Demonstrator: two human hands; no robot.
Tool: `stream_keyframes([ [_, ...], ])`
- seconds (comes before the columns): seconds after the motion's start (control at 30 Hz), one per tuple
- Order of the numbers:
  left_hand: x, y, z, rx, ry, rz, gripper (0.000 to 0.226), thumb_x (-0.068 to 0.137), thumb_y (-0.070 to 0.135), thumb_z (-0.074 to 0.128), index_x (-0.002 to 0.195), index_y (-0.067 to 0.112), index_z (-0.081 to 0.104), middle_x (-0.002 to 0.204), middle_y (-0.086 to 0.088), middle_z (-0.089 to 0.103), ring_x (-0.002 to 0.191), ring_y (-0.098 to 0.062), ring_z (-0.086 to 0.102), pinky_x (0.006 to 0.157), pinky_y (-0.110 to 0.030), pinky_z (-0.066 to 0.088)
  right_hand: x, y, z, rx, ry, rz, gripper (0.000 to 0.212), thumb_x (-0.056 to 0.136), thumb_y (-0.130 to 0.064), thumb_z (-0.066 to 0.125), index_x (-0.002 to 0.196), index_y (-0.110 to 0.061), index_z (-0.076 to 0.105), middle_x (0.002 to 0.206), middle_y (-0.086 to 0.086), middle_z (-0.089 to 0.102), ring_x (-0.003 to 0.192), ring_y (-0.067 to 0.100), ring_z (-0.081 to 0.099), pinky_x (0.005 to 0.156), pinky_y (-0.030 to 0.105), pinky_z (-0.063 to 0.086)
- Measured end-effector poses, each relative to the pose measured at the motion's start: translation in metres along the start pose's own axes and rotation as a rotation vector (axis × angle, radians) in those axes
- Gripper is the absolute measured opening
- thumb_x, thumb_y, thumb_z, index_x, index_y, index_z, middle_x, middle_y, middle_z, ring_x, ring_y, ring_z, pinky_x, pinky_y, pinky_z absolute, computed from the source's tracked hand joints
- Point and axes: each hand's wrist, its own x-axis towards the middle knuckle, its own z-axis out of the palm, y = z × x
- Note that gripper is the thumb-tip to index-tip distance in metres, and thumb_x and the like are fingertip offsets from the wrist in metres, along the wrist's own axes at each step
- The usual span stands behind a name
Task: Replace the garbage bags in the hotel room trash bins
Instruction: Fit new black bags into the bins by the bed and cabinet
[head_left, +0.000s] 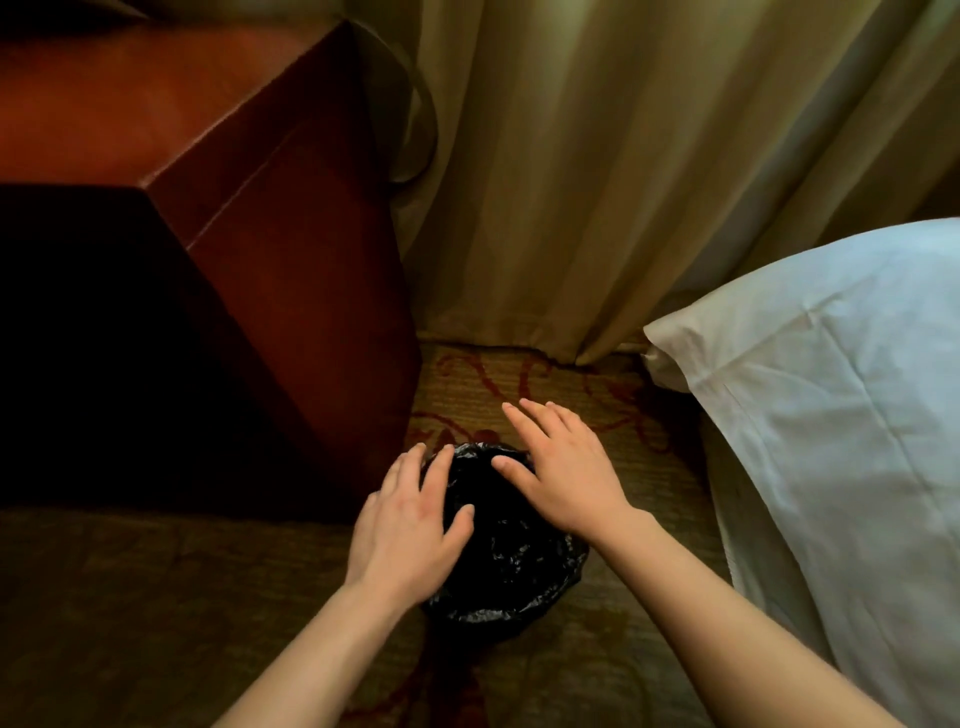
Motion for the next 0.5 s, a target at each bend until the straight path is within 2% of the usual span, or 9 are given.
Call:
stream_keyframes([
  [0.23,0.004,0.056,-0.151,0.060,-0.080,0.169,0.071,0.096,0.055,0.039,0.157,0.029,0.013,0.164,-0.006,0.018,0.152,-0.024,0.014,0.117,-0.042,0.026,-0.032,-0.048,-0.154,0.011,0.004,0.153,0.069,0.096,-0.066,0.036,0.156,-0.035,0.022,0.162,-0.003,0.031,0.150,0.024,0.024,0.122,0.043,0.022],
  [0.5,-0.027,0.117,-0.342,0.116,-0.132,0.249,0.072,0.096,0.057,0.039,0.157,0.029,0.013,0.164,-0.007,0.020,0.152,-0.025,0.014,0.118,-0.046,0.029,-0.077,-0.107,-0.345,0.013,0.004,0.254,0.066,0.097,-0.064,0.035,0.156,-0.036,0.022,0.161,-0.004,0.031,0.149,0.024,0.025,0.121,0.045,0.025],
])
